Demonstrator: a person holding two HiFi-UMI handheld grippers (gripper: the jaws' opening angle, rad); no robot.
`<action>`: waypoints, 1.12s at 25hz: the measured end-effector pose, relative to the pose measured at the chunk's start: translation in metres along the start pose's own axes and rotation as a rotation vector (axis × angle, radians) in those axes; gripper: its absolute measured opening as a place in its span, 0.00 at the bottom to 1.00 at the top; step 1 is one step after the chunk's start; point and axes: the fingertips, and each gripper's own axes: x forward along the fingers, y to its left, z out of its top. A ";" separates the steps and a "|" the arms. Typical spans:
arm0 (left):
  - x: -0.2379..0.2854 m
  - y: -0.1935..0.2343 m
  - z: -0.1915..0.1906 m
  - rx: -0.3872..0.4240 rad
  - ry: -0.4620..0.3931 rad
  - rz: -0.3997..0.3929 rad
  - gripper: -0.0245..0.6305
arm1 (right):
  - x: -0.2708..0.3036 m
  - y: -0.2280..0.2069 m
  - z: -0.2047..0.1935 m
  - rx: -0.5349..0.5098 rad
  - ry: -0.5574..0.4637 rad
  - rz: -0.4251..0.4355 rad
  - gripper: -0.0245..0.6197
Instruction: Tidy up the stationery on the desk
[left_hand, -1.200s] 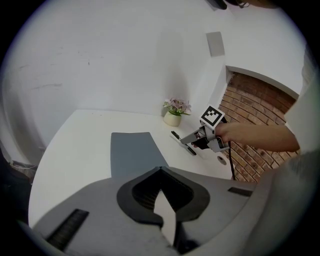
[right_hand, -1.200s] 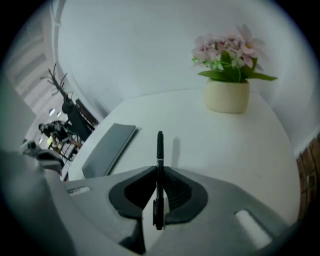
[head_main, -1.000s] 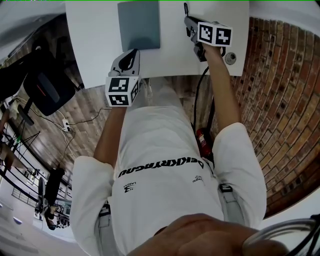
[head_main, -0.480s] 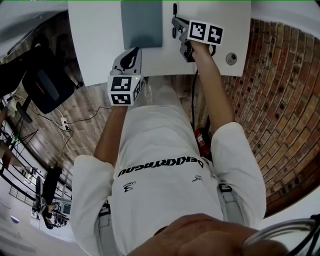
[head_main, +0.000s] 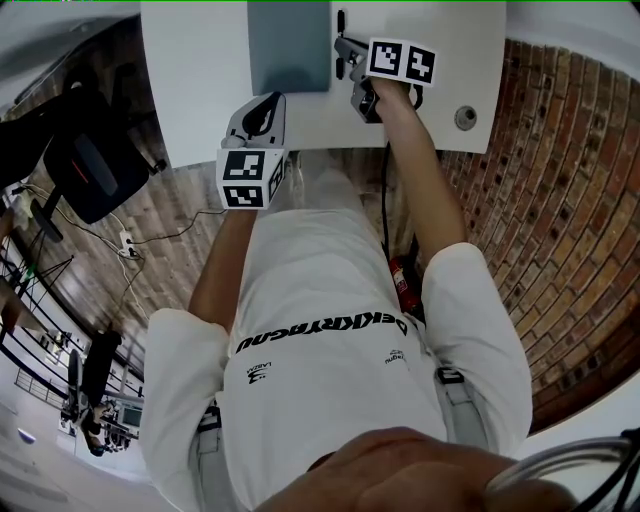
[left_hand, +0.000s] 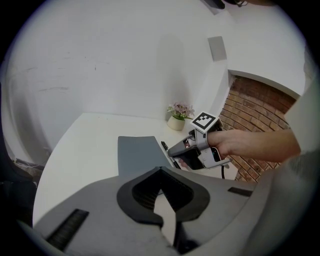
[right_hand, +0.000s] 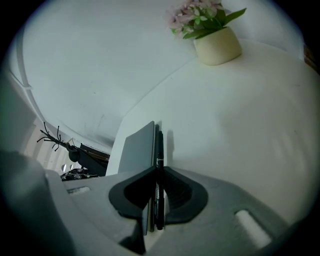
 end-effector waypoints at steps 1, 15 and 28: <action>-0.001 0.001 -0.001 0.000 0.001 0.000 0.04 | 0.001 0.001 -0.001 0.004 0.001 0.001 0.11; -0.004 0.008 -0.006 -0.008 0.006 0.006 0.03 | 0.006 0.001 -0.003 0.028 -0.008 -0.009 0.15; -0.020 0.009 0.001 0.008 -0.015 0.006 0.03 | -0.011 0.007 0.000 0.035 -0.059 -0.023 0.16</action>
